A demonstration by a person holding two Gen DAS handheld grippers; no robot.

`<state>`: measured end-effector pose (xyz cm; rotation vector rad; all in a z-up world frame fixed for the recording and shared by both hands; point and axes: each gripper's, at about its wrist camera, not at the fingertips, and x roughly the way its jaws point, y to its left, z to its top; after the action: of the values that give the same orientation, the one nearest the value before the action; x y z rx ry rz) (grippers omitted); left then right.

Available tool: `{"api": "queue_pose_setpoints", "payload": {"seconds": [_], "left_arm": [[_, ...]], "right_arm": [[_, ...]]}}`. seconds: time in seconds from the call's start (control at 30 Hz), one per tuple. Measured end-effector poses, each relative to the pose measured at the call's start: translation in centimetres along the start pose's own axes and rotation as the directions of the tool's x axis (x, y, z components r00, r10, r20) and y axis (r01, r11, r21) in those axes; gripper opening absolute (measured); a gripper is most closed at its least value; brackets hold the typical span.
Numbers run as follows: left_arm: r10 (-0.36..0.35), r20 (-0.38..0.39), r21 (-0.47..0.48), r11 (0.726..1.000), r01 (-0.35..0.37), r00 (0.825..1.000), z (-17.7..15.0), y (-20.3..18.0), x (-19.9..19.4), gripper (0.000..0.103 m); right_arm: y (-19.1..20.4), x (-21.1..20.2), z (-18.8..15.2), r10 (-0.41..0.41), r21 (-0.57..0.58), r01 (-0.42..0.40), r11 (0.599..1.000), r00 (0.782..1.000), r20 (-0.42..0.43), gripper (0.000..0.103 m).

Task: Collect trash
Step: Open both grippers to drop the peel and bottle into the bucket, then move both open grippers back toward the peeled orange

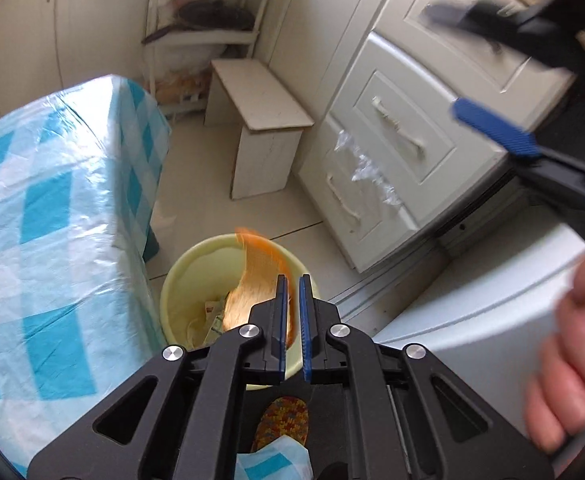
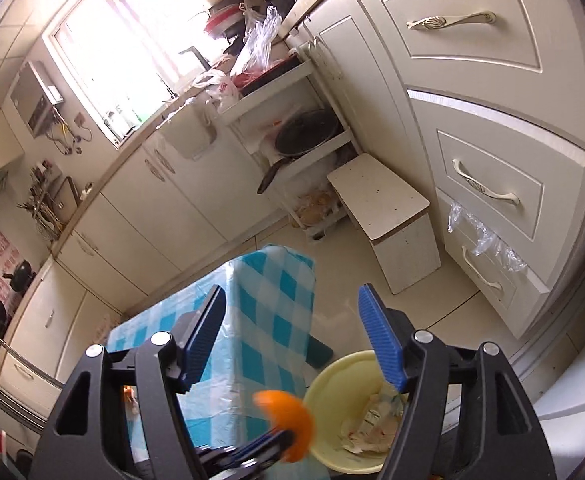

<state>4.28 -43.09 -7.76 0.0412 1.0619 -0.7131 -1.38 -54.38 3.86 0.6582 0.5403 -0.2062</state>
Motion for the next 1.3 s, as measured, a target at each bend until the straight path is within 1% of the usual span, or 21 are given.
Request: {"api": "queue_pose_setpoints", "payload": {"seconds": [0.03,0.07,0.1,0.2,0.33,0.4,0.53,0.67,0.83,0.93,1.0,1.13,1.3], "left_arm": [[0.001,-0.016,-0.002,1.000,-0.001,1.000,0.2,-0.1,0.7,0.009],[0.004,-0.022,-0.002,1.000,-0.004,1.000,0.4,-0.1,0.9,0.016],[0.014,-0.022,-0.002,1.000,-0.014,1.000,0.5,-0.2,1.1,0.026],[0.034,0.001,0.012,0.999,-0.034,0.999,0.4,-0.3,0.7,0.039],[0.060,0.016,0.015,0.998,-0.060,0.998,0.0,0.2,-0.7,0.045],[0.075,0.032,0.017,0.997,-0.075,0.997,-0.2,0.7,-2.0,0.050],[0.112,0.066,0.016,0.993,-0.113,0.992,-1.1,2.5,-5.3,0.058],[0.168,0.101,-0.005,0.986,-0.169,0.981,-2.6,6.1,-10.0,0.065],[0.248,0.137,-0.091,0.967,-0.237,0.959,-4.9,12.3,-16.0,0.069],[0.314,0.155,-0.161,0.943,-0.290,0.937,-6.4,16.8,-19.6,0.070],[0.346,0.157,-0.194,0.929,-0.315,0.925,-7.2,19.3,-21.2,0.071],[0.404,0.158,-0.252,0.899,-0.359,0.901,-8.3,24.0,-23.6,0.072],[0.447,0.158,-0.288,0.874,-0.392,0.880,-9.3,28.0,-25.3,0.073]], "right_arm": [[0.1,0.0,0.1,0.004,0.002,-0.004,1.000,1.000,0.001,0.067],[0.3,0.0,0.1,0.008,0.001,-0.008,1.000,1.000,0.002,0.067],[0.4,0.0,0.2,0.013,-0.001,-0.013,1.000,1.000,0.004,0.067],[1.2,-0.1,0.4,0.026,-0.010,-0.025,1.000,1.000,0.013,0.067],[2.2,-0.1,0.4,0.037,-0.020,-0.037,0.999,0.999,0.015,0.068],[2.7,0.0,0.3,0.041,-0.025,-0.041,0.999,0.999,0.018,0.069],[4.4,0.2,0.0,0.050,-0.059,-0.049,0.997,0.999,0.016,0.071],[6.2,0.7,-0.5,0.060,-0.086,-0.060,0.994,0.998,0.004,0.072],[9.1,1.8,-1.7,0.077,-0.141,-0.080,0.987,0.997,-0.032,0.072],[11.5,2.5,-3.0,0.090,-0.196,-0.101,0.975,0.994,-0.064,0.072],[13.3,3.2,-4.0,0.096,-0.240,-0.115,0.964,0.991,-0.092,0.072],[16.5,4.4,-6.1,0.100,-0.313,-0.141,0.939,0.985,-0.143,0.072],[20.3,6.4,-8.6,0.101,-0.402,-0.180,0.898,0.973,-0.210,0.073]]}}
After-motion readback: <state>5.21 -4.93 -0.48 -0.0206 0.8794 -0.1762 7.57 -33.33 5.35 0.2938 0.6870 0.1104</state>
